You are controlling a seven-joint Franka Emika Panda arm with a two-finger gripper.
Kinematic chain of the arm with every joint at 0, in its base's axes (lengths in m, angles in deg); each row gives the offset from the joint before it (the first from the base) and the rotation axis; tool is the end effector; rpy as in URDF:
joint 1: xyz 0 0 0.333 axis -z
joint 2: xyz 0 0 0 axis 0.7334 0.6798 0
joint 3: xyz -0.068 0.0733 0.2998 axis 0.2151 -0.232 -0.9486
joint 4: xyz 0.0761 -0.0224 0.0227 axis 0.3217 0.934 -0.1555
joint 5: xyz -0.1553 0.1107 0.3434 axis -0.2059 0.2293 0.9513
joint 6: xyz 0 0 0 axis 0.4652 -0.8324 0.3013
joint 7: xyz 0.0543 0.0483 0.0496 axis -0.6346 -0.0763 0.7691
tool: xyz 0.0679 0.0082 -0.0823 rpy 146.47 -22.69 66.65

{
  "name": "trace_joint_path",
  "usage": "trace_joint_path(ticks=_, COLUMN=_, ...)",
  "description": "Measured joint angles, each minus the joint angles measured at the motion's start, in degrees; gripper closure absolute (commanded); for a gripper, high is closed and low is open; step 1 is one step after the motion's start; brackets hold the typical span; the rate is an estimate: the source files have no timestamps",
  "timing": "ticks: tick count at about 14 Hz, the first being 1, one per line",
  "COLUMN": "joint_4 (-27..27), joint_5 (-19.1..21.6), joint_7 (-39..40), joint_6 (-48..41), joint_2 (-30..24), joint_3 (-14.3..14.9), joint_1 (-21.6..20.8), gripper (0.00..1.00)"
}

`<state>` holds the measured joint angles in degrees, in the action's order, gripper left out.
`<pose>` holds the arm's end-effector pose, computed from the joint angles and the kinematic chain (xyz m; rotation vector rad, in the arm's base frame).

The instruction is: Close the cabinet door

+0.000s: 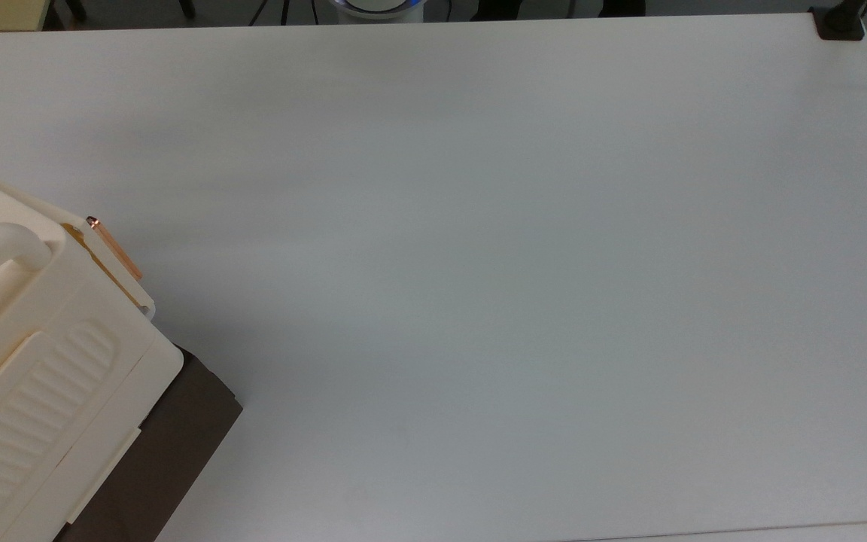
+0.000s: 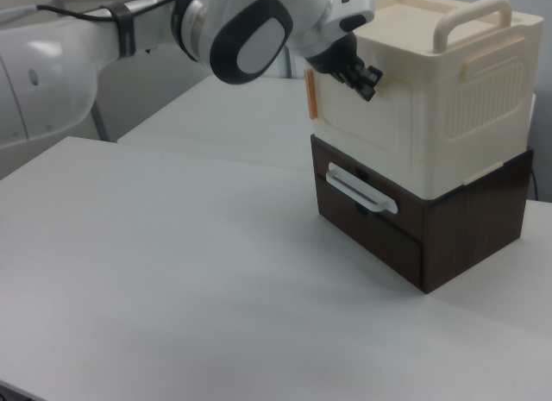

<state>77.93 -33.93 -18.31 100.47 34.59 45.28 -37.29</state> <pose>0.6355 -0.2672 0.6413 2.8614 -0.5799 1.0503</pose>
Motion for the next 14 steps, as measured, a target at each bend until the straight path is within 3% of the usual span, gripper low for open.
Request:
trace_joint_path(ticks=11, joint_4=0.0, joint_5=0.0, joint_7=0.3, joint_6=3.7, joint_2=1.5, joint_3=-0.1, joint_1=-0.4, gripper=1.0)
trace_joint_path(ticks=14, joint_4=0.6, joint_5=-0.8, joint_7=1.4, joint_6=3.0, joint_2=1.6, joint_3=-2.5, joint_1=-0.9, gripper=1.0)
